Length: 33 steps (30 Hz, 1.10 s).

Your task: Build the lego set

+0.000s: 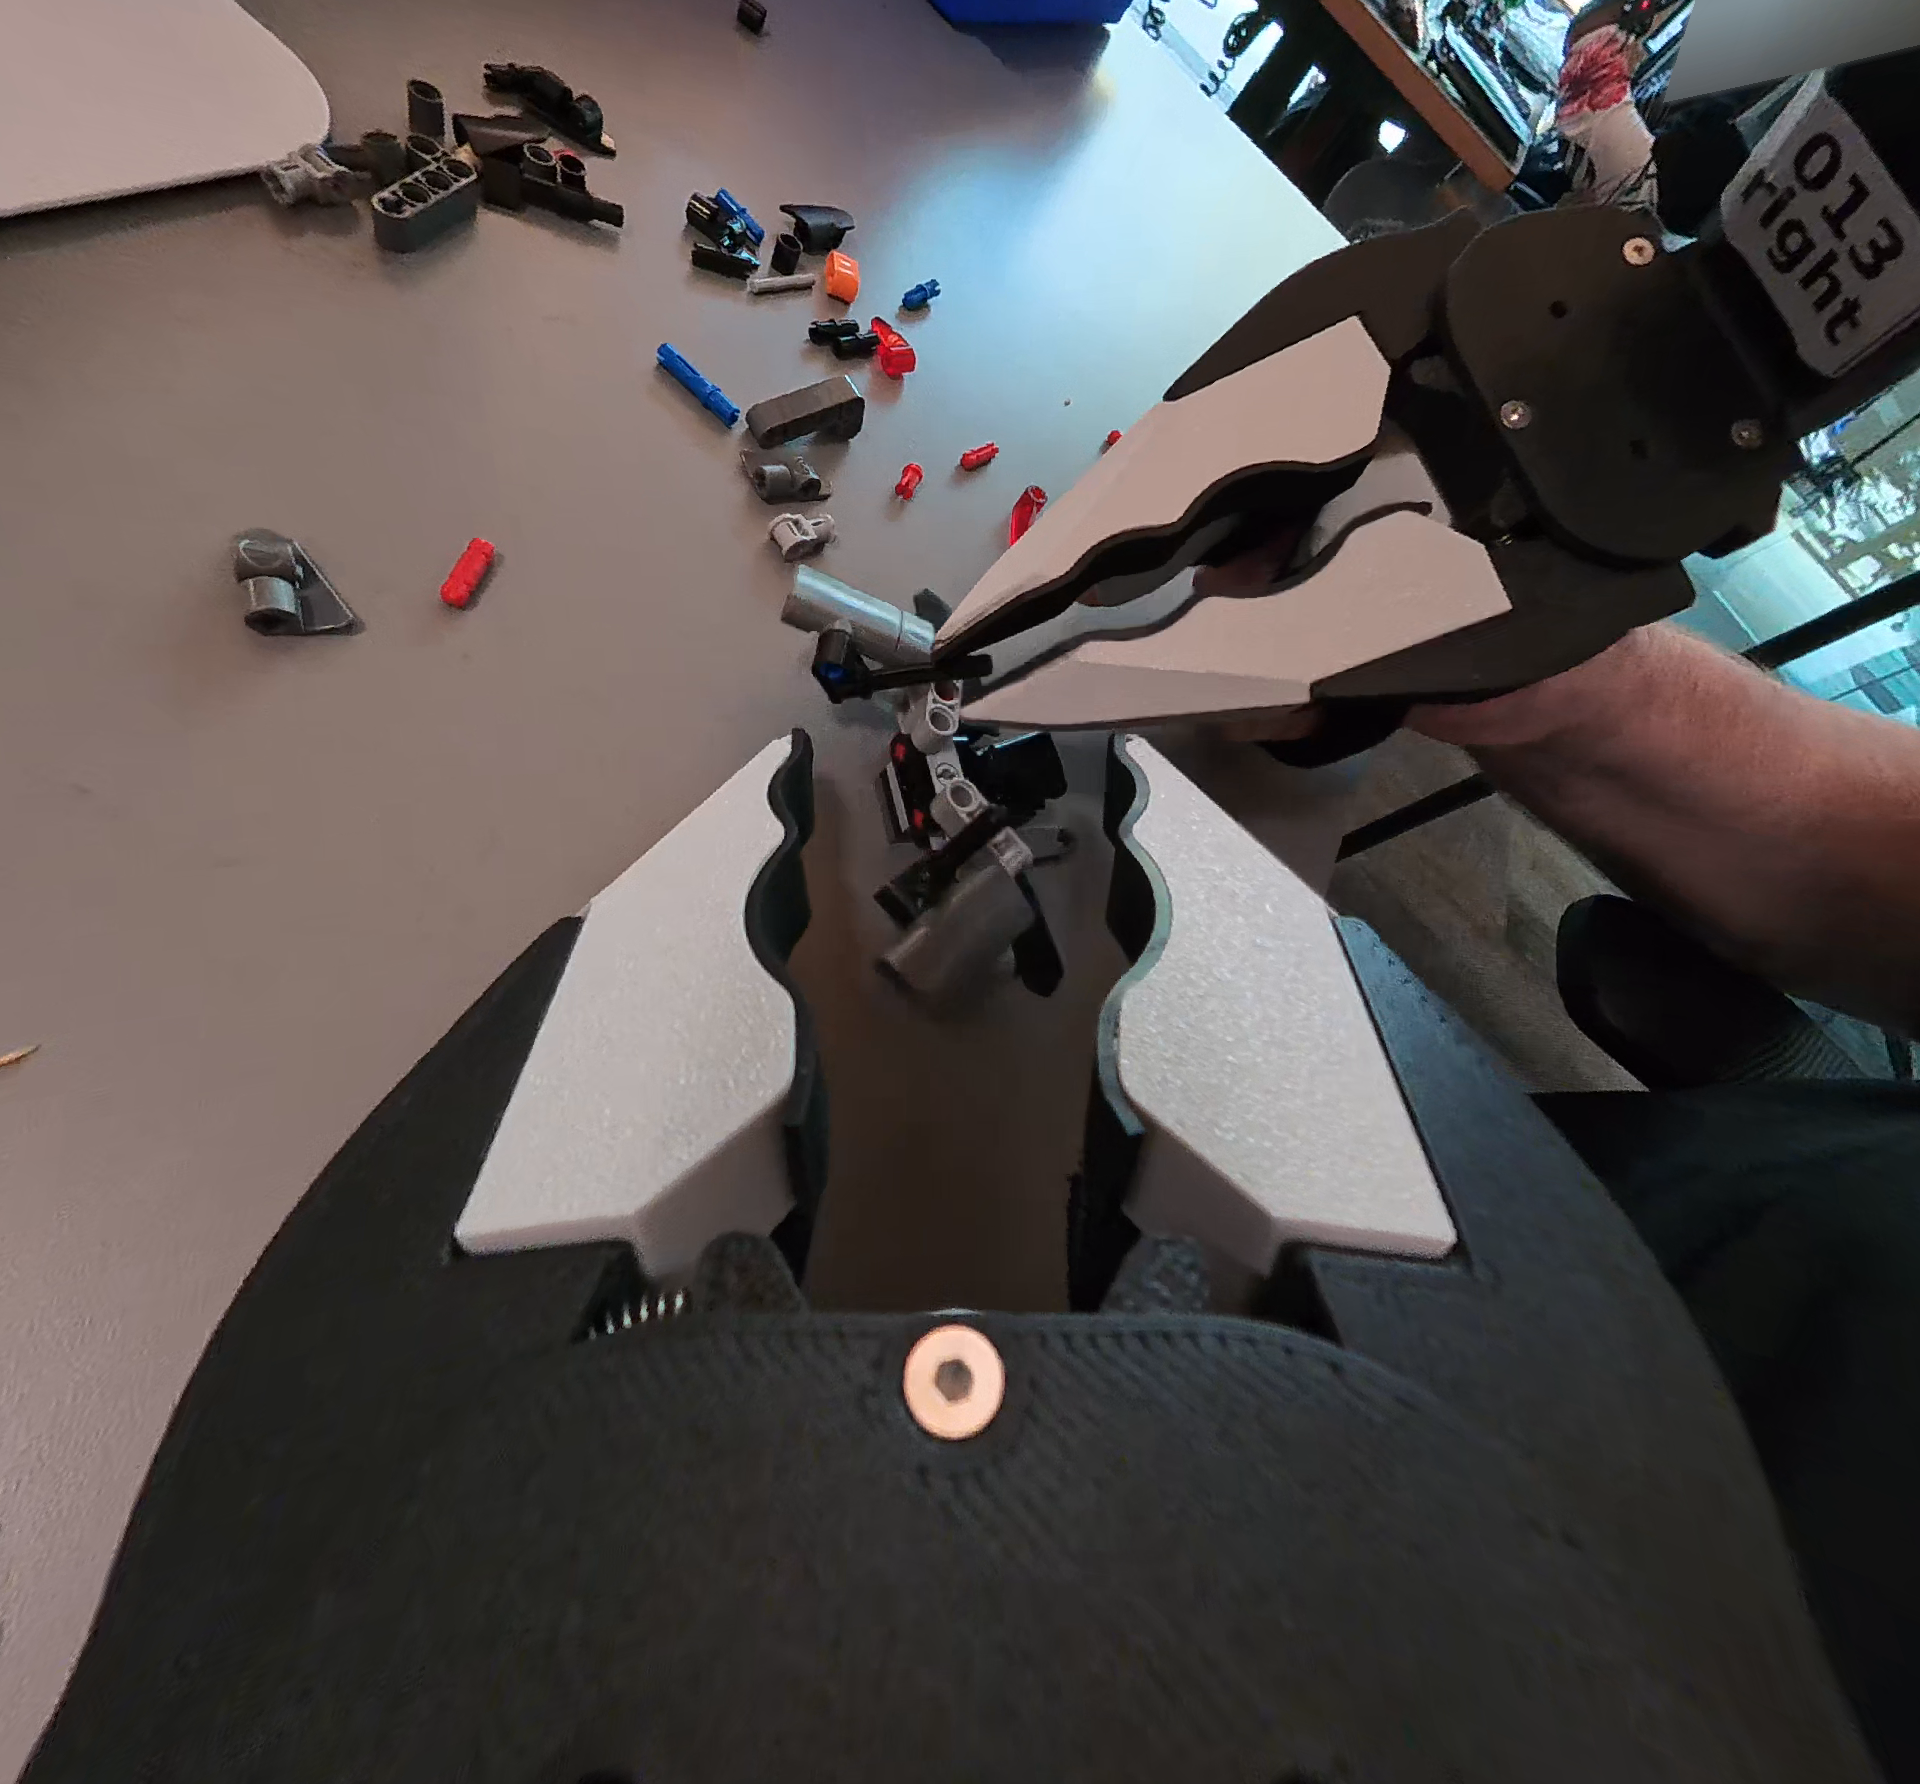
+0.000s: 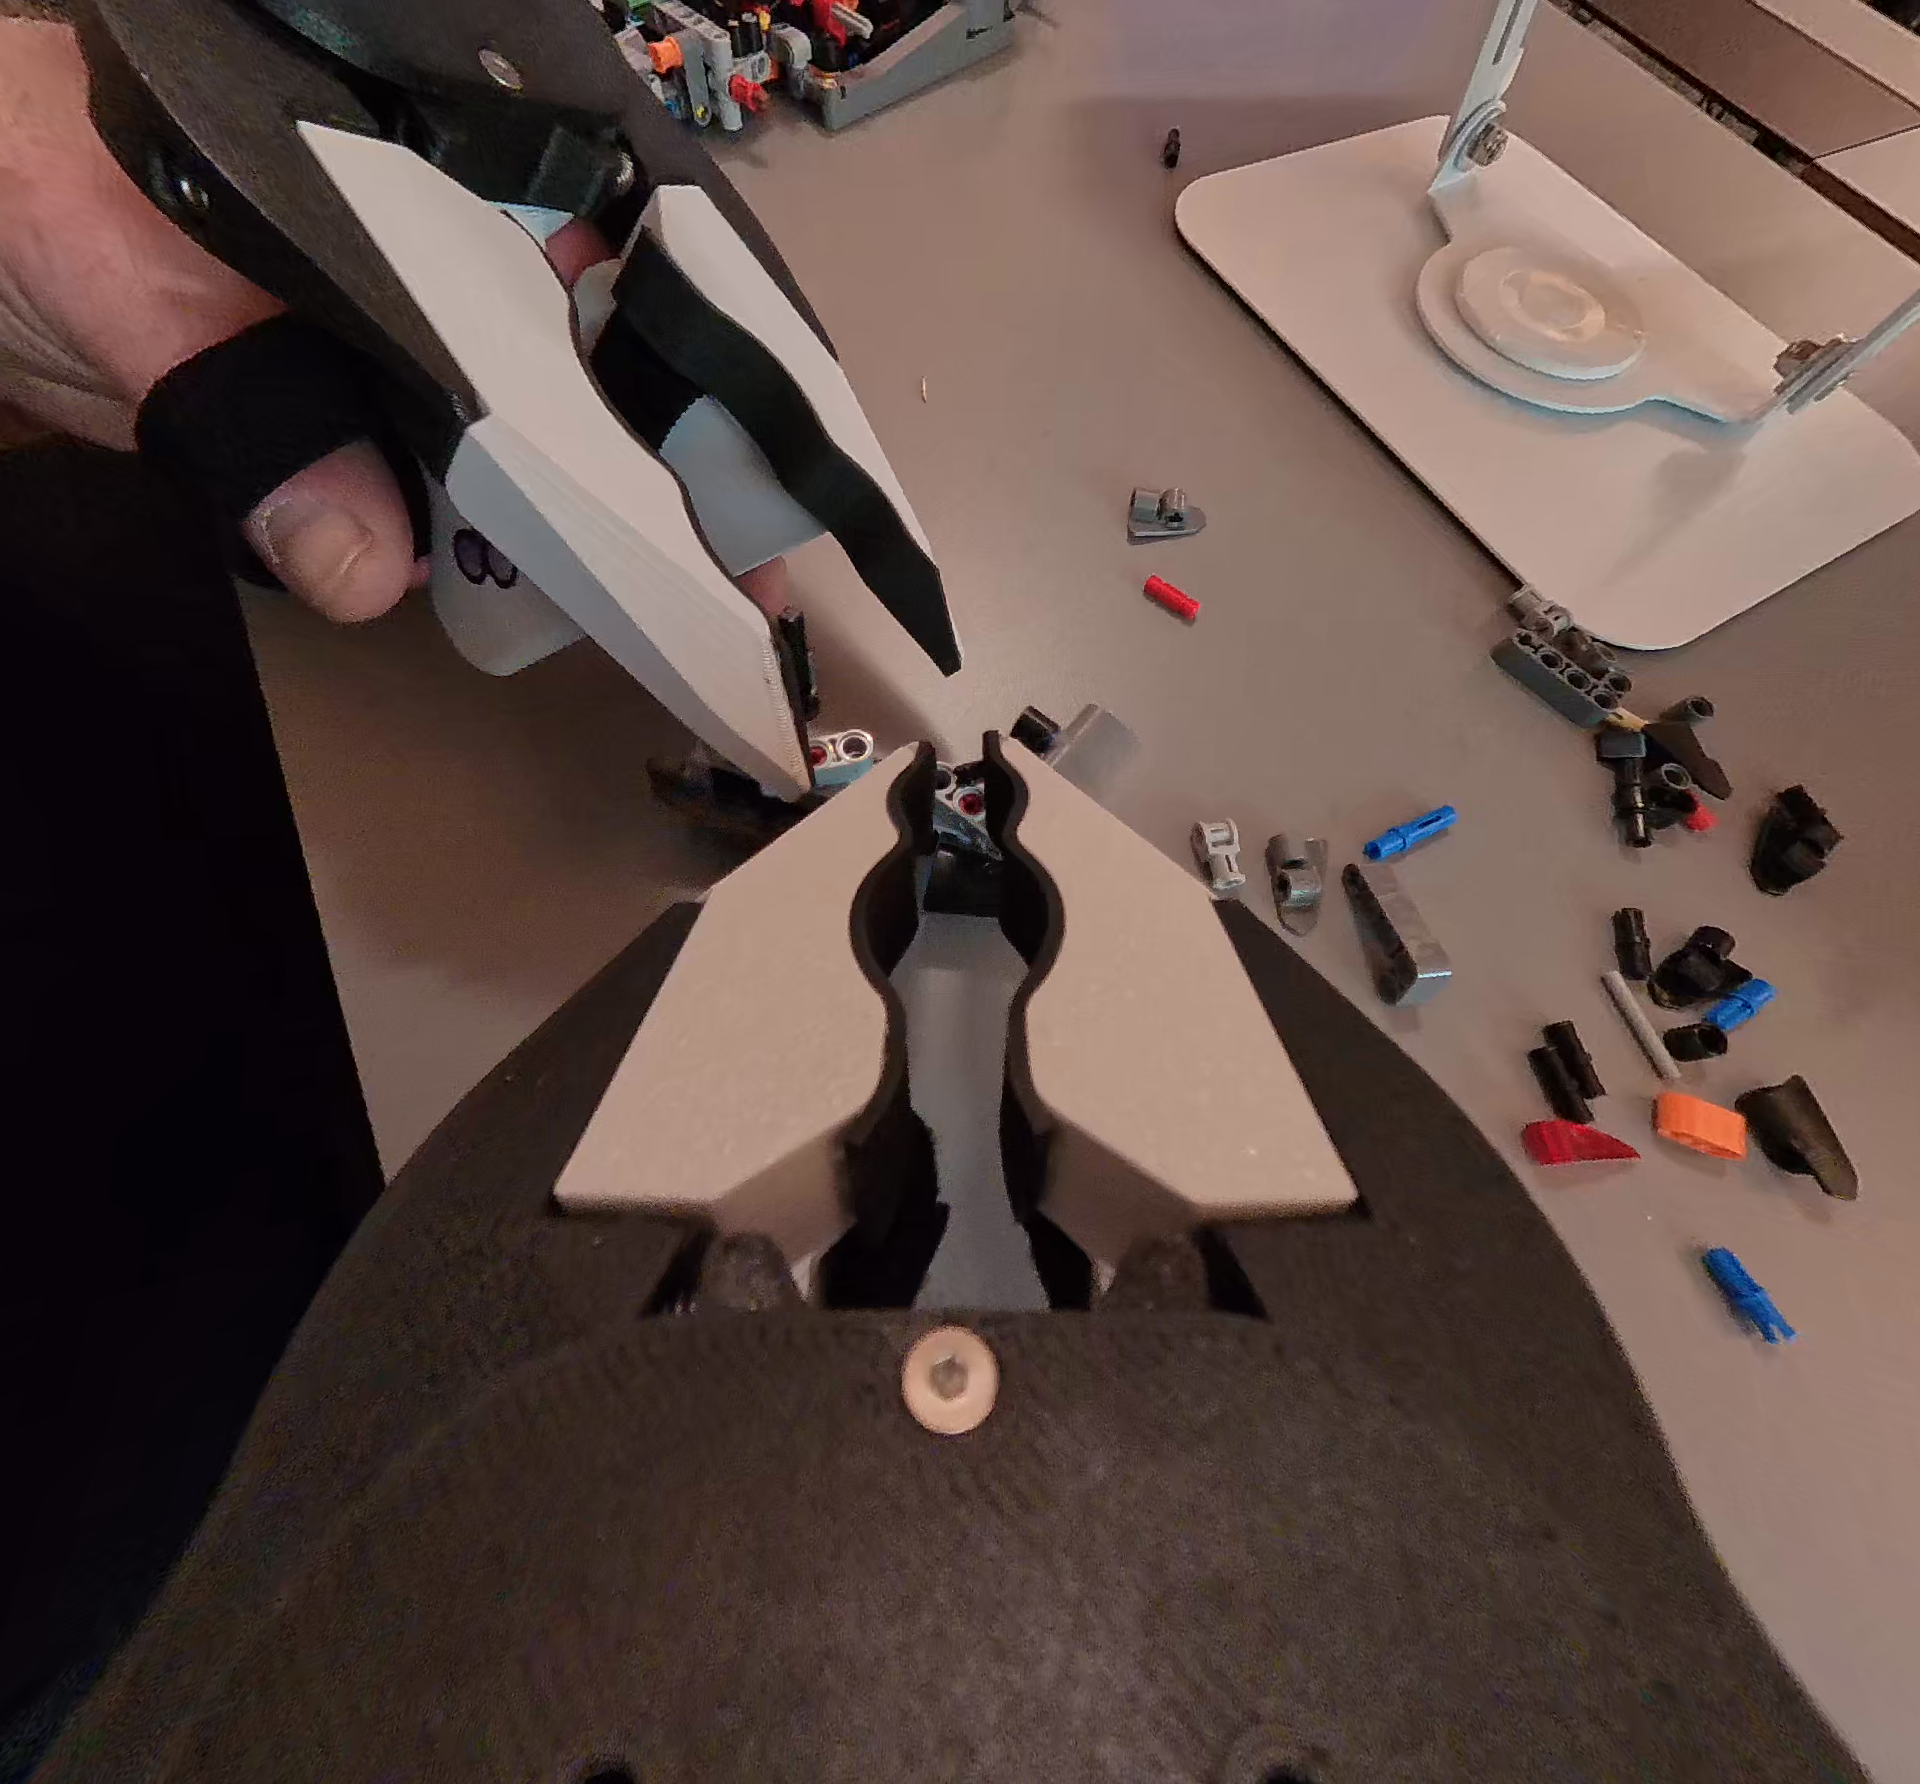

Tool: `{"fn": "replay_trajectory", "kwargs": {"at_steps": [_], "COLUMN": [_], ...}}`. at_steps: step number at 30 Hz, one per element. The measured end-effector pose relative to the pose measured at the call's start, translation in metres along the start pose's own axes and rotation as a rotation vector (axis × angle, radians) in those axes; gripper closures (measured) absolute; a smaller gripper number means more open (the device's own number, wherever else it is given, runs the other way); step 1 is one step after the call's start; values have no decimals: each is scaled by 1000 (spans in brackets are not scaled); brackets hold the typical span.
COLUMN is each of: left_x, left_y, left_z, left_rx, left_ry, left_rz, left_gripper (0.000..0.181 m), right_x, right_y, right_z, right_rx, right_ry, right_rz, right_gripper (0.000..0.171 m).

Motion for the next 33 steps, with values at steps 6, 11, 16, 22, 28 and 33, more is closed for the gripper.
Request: {"fn": "replay_trajectory", "kwargs": {"at_steps": [6,11,16,22,28,33], "left_x": [-3,0,6,5,6,5], "left_y": [3,4,8,7,9,10], "left_z": [0,-1,1,-4,-4,-5], "left_rx": [4,-15,-5,-36,-27,-31], "left_ry": [0,9,5,59,93,121], "left_rz": [-7,-76,-174,-255,-327,-367], "left_gripper": [123,124,129,138,139,142], "right_x": [1,10,27,32,37,41], "right_y": [-1,-2,-5,-13,-3,0], "right_z": [13,27,30,8,-2,-10], "right_rx": [-1,-17,-41,-192,-246,-314], "right_ry": [-1,28,163,301,422,446], "right_rz": [-21,-54,-224,-354,-383,-352], "right_gripper": [149,134,103,91,107,118]}}
Point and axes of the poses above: each gripper's, where its closed fingertips meet, z back along the fingers, y out of its top, x = y × z across the jaws, the point moved 8 cm from there along z, back along the fingers
